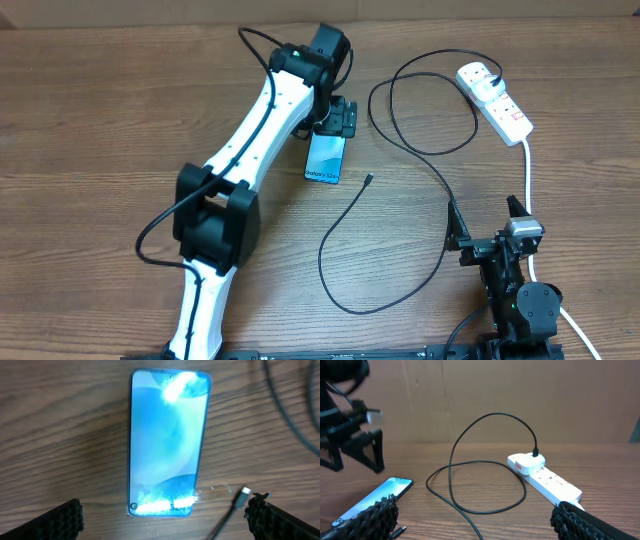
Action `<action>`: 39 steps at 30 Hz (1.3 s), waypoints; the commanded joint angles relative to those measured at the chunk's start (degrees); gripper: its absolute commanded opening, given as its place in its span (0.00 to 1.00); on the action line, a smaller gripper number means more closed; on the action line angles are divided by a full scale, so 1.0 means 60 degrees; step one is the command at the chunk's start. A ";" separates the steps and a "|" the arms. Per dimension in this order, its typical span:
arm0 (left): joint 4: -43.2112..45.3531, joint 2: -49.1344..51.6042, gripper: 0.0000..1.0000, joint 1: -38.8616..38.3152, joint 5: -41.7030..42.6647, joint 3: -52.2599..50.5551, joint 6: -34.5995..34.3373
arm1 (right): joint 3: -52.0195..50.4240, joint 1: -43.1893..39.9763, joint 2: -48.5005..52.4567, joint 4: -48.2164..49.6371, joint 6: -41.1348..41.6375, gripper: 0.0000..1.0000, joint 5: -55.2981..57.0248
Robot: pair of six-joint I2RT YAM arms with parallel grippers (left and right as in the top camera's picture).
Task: Plug charger to phone and switch on socket
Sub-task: 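Move the left gripper forward over the smartphone, then lower the left gripper and close it on the smartphone's edges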
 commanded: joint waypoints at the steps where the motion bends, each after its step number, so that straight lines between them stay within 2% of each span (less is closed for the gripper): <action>1: -0.0040 0.0437 1.00 -0.0109 -0.0040 0.0186 0.0011 | -0.0098 0.0051 -0.0091 0.0055 0.0025 1.00 0.0084; 19: 0.0044 0.0863 1.00 -0.0331 -0.0820 0.0186 -0.0029 | -0.0098 0.0051 -0.0095 0.0055 0.0025 1.00 0.0084; 32: 0.0637 0.0885 1.00 -0.0361 -0.0780 0.0142 -0.0208 | -0.0098 0.0051 -0.0095 0.0051 0.0025 1.00 0.0084; 39: 0.0619 0.1443 1.00 -0.0372 -0.0787 0.0138 -0.0153 | -0.0098 0.0051 -0.0091 0.0055 0.0025 1.00 0.0084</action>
